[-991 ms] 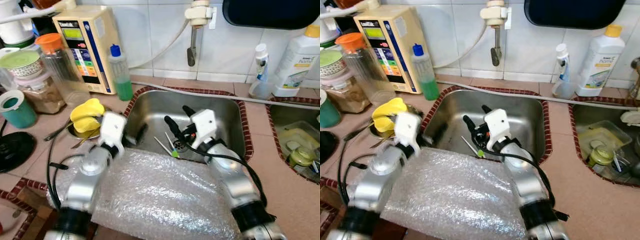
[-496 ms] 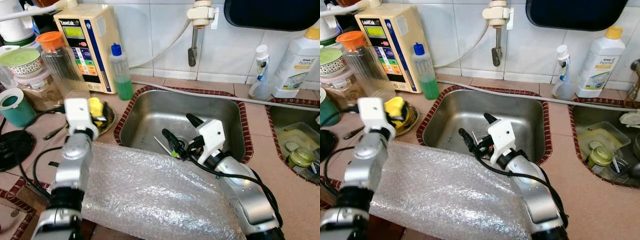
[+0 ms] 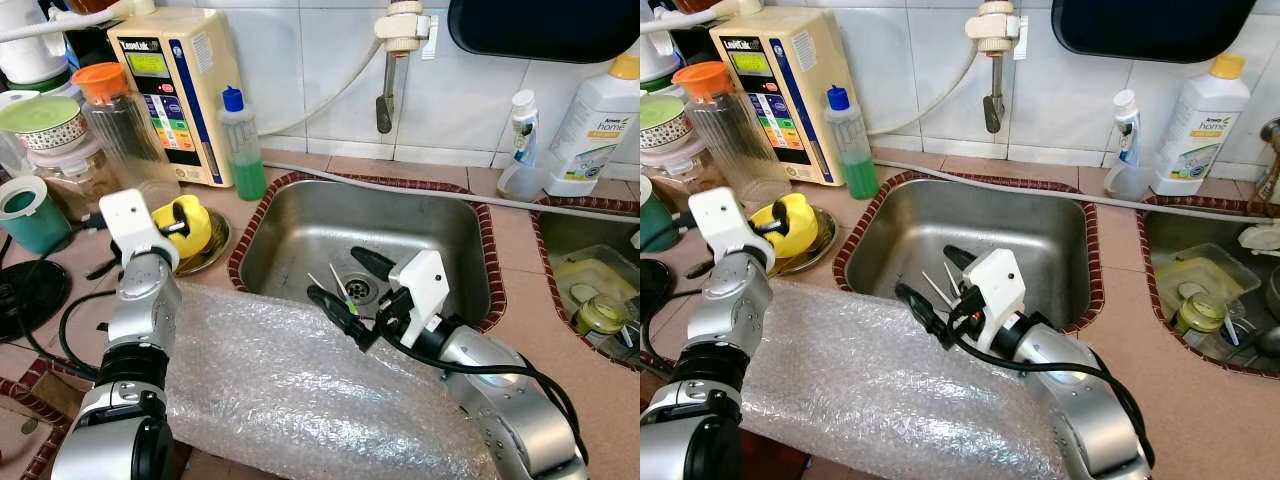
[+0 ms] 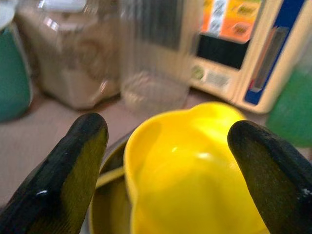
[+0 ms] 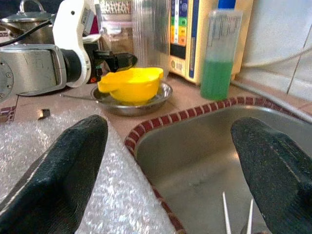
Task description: Kitchen organization
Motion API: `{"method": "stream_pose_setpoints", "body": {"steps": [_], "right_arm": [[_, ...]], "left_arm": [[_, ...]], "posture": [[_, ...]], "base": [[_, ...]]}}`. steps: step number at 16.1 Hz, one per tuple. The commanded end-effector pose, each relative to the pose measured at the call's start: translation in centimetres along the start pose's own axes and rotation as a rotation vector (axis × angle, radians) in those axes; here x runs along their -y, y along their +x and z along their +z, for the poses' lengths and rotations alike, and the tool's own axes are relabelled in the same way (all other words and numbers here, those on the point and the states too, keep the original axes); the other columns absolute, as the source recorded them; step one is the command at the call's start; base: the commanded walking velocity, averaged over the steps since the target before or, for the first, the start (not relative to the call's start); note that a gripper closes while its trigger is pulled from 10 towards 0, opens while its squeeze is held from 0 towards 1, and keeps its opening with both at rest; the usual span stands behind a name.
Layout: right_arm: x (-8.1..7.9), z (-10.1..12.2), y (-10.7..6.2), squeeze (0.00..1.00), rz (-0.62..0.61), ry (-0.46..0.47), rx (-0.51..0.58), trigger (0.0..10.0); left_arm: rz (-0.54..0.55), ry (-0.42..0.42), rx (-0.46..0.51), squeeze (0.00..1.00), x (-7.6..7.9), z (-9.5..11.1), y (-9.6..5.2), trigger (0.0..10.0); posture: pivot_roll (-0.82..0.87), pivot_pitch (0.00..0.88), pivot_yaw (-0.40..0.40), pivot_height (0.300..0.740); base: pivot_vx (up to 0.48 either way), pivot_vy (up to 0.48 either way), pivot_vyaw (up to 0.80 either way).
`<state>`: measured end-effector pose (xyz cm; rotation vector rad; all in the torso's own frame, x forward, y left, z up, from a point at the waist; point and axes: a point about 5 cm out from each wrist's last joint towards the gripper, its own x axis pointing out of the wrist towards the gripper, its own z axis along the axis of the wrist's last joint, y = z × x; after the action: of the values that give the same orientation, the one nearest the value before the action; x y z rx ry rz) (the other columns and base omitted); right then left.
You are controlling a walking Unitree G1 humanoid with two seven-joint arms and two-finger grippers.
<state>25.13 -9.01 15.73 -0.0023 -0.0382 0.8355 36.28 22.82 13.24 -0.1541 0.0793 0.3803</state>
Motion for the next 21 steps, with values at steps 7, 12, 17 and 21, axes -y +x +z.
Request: {"method": "stream_pose_setpoints", "body": {"steps": [7,12,17,21], "right_arm": [[-0.2,1.1,0.6,0.0,-0.013,-0.003,0.022,10.0],[-0.5,1.3,0.4,0.0,0.015,0.024,0.031,10.0],[-0.6,1.2,0.4,0.0,0.023,0.019,0.025,10.0],[-0.8,1.2,0.6,0.0,0.032,0.017,0.024,10.0]], "left_arm": [[0.042,-0.172,-0.12,0.0,0.1,0.6,1.4,10.0],[0.053,-0.204,-0.167,0.0,0.2,0.6,1.7,10.0],[0.072,-0.232,-0.224,0.0,0.1,0.5,1.9,3.1],[0.079,-0.269,-0.26,0.0,0.2,0.3,1.9,0.0]], "posture": [[0.03,0.0,0.09,0.74],[0.02,0.0,0.104,0.74],[0.03,0.0,0.108,0.74],[0.03,0.0,0.11,0.74]], "base": [[0.0,0.0,0.0],[0.0,0.0,0.0],[0.0,0.0,0.0],[0.0,0.0,0.0]]}}
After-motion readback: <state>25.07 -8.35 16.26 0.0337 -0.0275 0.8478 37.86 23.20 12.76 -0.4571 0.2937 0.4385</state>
